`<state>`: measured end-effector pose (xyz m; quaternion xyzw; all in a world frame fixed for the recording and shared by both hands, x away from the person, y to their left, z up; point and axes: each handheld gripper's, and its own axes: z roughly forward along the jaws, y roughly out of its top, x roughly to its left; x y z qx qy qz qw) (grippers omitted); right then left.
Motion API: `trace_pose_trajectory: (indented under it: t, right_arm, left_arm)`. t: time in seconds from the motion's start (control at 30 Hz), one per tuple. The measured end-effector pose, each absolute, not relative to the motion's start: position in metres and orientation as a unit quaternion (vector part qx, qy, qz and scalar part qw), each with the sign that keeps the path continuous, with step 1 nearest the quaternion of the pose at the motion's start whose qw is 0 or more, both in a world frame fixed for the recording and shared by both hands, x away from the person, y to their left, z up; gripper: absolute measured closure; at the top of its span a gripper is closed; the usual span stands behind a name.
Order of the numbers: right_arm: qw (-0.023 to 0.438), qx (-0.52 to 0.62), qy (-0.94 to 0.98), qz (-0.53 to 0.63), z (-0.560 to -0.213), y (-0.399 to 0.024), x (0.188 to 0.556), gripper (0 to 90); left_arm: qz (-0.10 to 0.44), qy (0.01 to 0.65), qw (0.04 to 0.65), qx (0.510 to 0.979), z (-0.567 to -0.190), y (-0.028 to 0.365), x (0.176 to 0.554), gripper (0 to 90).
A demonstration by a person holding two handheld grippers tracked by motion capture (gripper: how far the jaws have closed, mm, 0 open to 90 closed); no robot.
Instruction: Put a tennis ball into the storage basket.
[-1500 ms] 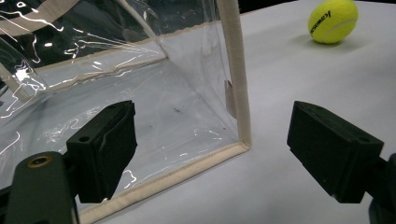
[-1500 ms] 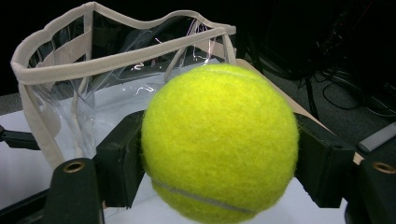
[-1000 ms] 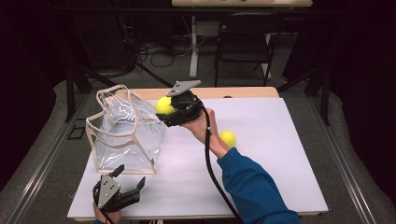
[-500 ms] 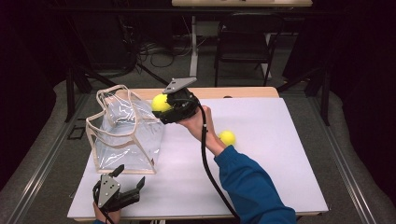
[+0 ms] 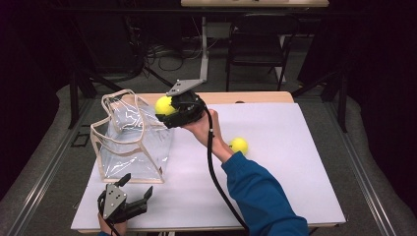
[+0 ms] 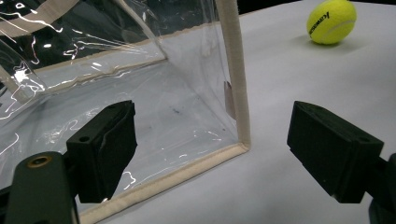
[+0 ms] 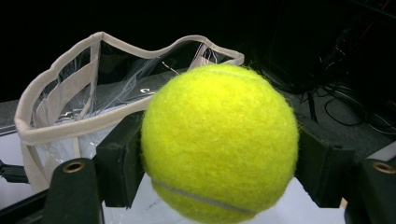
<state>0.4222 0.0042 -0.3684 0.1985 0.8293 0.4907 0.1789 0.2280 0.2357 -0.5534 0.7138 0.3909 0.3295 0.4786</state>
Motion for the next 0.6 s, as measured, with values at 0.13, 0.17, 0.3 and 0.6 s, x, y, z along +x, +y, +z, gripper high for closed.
trace_pose_trajectory:
  t: [0.13, 0.17, 0.3, 0.6]
  right_arm:
    - [0.178, 0.199, 0.829, 0.492, -0.3664, 0.0041, 0.4233, 26.4]
    - [0.178, 0.199, 0.829, 0.492, -0.3664, 0.0041, 0.4233, 26.4]
    - [0.179, 0.199, 0.827, 0.494, -0.3653, 0.0051, 0.424, 26.4]
    - [0.182, 0.197, 0.826, 0.496, -0.3613, 0.0125, 0.4251, 26.4]
  left_arm:
    - [0.329, 0.391, 0.478, 0.714, -0.5537, 0.2358, 0.2288, 16.0]
    - [0.329, 0.392, 0.478, 0.714, -0.5538, 0.2359, 0.2289, 16.0]
    - [0.331, 0.391, 0.477, 0.714, -0.5535, 0.2354, 0.2285, 16.0]
    - [0.33, 0.393, 0.477, 0.714, -0.5537, 0.2356, 0.2289, 16.0]
